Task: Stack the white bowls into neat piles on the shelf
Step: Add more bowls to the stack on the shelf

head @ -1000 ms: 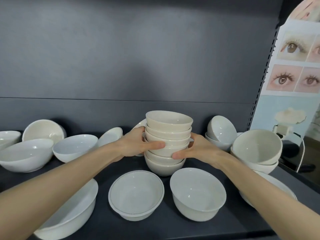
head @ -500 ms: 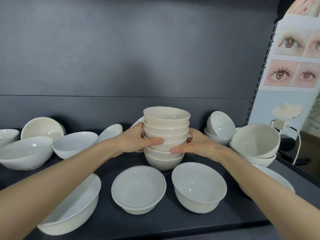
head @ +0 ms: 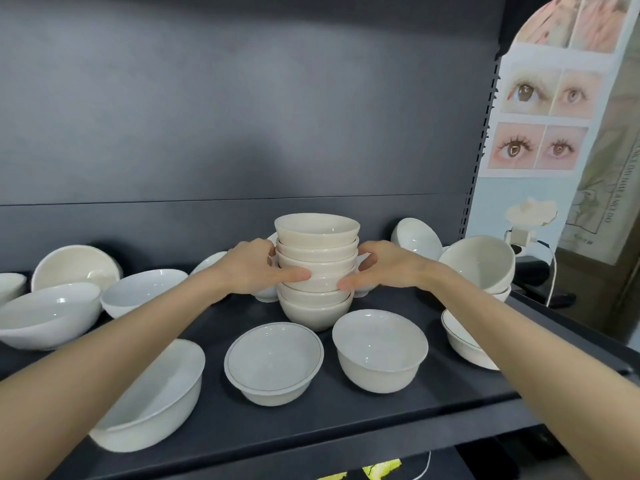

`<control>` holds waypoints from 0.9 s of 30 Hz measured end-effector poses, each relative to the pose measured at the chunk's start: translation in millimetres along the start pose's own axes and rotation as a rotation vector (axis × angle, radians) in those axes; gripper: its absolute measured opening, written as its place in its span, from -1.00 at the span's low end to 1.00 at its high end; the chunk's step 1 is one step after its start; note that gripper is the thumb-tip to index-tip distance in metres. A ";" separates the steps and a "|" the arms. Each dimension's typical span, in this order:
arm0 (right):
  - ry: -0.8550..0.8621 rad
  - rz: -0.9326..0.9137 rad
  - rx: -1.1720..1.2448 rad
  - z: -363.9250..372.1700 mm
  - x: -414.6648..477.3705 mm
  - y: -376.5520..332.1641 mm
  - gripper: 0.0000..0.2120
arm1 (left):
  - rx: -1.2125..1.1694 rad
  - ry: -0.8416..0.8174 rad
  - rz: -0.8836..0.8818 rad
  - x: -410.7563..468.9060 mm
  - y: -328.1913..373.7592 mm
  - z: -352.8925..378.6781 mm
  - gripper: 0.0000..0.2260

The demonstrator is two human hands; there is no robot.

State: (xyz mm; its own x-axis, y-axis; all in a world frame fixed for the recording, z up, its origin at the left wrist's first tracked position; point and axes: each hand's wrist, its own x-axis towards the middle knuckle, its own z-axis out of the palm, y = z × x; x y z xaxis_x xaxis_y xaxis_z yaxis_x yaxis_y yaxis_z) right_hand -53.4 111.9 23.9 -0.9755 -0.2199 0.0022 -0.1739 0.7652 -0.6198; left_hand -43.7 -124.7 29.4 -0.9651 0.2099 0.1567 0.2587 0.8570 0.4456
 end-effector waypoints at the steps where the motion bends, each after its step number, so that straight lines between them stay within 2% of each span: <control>1: 0.034 -0.003 -0.065 -4.3 -2.5 0.0 -0.25 | 0.082 0.016 0.004 -1.7 0.4 -3.3 -0.37; 4: 0.108 -0.046 -0.212 -20.0 -15.3 -3.8 -0.28 | 0.252 0.097 0.057 -11.6 4.5 -14.3 -0.64; 7: 0.184 -0.087 -0.314 -39.7 -34.6 -7.4 -0.39 | 0.373 0.192 0.147 -22.8 17.1 -25.2 -0.73; 14: 0.346 -0.167 -0.479 -92.8 -90.0 -0.6 -0.47 | 0.445 0.341 0.347 -51.3 94.3 -31.1 -0.62; 20: 0.438 -0.224 -0.545 -133.5 -148.2 35.4 -0.49 | 0.384 0.471 0.401 -75.2 168.1 6.7 -0.57; 27: 0.411 -0.274 -0.481 -147.8 -189.3 95.5 -0.52 | 0.246 0.427 0.367 -88.4 216.8 75.8 -0.55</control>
State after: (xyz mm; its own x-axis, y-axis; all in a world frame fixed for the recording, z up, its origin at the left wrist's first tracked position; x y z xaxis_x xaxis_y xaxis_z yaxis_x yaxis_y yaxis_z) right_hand 94.8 316.0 80.3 -0.8433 -0.2688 0.4654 -0.3690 0.9192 -0.1377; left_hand 94.6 78.2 45.3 -0.7000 0.3483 0.6234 0.5051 0.8586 0.0876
